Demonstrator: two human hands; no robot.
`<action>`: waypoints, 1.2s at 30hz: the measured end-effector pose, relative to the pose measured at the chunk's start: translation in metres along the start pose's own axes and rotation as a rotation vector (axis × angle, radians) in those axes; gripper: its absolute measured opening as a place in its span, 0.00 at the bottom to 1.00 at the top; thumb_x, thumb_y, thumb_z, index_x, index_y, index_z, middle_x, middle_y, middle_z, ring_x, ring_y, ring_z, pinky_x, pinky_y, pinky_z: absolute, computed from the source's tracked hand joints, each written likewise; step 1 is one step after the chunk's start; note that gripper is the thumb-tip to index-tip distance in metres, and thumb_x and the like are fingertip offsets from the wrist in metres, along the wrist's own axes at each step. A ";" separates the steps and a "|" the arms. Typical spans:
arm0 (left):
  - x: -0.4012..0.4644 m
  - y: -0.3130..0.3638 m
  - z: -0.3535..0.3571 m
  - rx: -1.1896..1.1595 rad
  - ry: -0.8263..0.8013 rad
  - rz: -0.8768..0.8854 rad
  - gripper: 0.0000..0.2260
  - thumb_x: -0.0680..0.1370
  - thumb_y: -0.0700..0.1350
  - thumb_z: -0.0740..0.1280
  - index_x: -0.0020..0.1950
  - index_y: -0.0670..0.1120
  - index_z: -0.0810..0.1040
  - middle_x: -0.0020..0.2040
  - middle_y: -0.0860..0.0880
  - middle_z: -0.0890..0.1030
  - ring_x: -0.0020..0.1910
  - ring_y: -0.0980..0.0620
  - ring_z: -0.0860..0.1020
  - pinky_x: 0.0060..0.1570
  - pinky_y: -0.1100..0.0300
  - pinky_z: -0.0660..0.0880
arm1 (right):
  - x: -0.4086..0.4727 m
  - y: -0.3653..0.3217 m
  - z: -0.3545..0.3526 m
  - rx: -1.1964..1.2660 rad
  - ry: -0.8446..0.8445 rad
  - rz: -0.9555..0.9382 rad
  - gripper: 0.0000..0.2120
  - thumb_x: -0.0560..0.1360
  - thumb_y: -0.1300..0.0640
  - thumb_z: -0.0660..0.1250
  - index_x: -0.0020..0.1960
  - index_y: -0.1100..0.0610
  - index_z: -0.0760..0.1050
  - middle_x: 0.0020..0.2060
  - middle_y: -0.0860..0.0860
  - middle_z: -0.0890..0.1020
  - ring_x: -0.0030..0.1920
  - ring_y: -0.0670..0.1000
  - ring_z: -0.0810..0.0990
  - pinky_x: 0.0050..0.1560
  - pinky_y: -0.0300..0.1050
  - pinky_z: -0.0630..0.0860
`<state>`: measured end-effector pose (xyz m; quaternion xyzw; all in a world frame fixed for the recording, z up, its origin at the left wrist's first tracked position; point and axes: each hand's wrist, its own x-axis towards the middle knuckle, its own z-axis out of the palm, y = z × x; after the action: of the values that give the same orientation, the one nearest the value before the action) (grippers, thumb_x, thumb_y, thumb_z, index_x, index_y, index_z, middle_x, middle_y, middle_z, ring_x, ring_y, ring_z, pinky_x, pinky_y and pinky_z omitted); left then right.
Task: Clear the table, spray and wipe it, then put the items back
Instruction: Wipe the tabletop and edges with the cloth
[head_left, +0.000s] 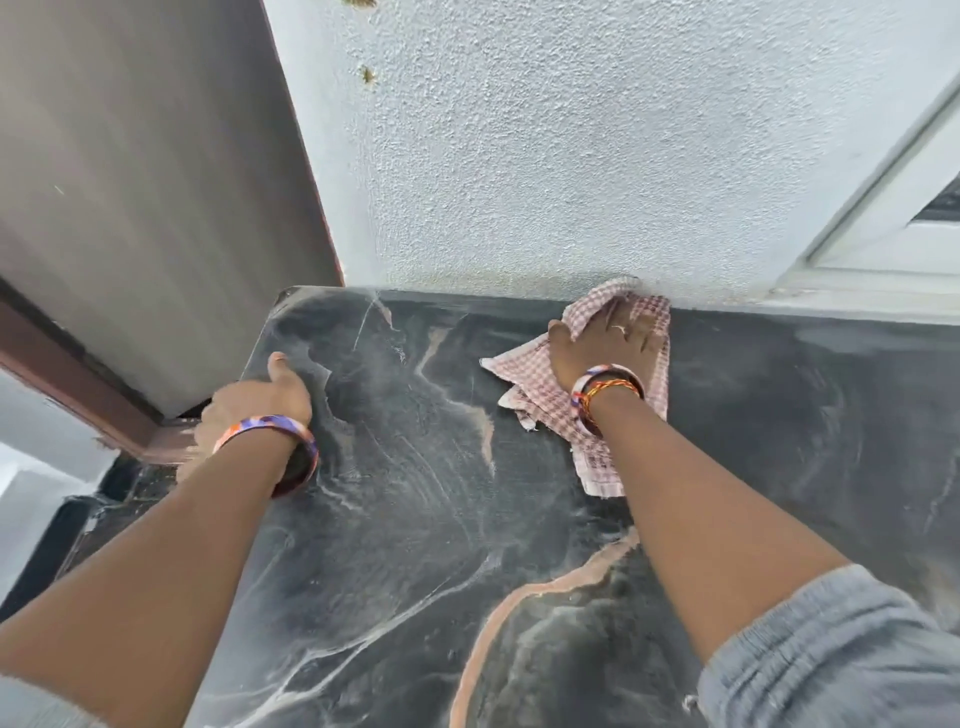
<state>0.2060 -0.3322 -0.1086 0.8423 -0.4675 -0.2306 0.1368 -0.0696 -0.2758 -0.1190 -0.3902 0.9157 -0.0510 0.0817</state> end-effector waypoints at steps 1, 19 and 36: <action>-0.001 -0.001 -0.001 0.012 -0.012 0.006 0.34 0.78 0.61 0.50 0.63 0.32 0.70 0.65 0.33 0.72 0.65 0.34 0.69 0.65 0.47 0.64 | -0.005 -0.015 0.002 0.004 -0.008 -0.020 0.37 0.77 0.39 0.46 0.76 0.61 0.42 0.77 0.57 0.45 0.76 0.61 0.43 0.74 0.57 0.39; 0.029 -0.041 -0.036 -0.487 -0.462 0.038 0.45 0.69 0.73 0.44 0.70 0.40 0.67 0.71 0.40 0.68 0.70 0.42 0.67 0.73 0.50 0.59 | -0.076 -0.222 0.037 0.011 -0.105 -0.767 0.30 0.78 0.45 0.49 0.76 0.55 0.48 0.77 0.51 0.51 0.76 0.56 0.46 0.74 0.54 0.40; -0.094 -0.169 -0.083 -0.212 -0.134 0.057 0.31 0.79 0.59 0.50 0.65 0.34 0.70 0.67 0.33 0.70 0.66 0.36 0.69 0.66 0.50 0.64 | -0.283 -0.103 0.043 -0.093 -0.186 -1.230 0.31 0.78 0.43 0.51 0.76 0.53 0.49 0.76 0.51 0.55 0.75 0.57 0.52 0.75 0.54 0.47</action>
<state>0.3286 -0.1626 -0.0880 0.7924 -0.4723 -0.3303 0.1999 0.2044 -0.1432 -0.1135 -0.8520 0.5138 -0.0147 0.0998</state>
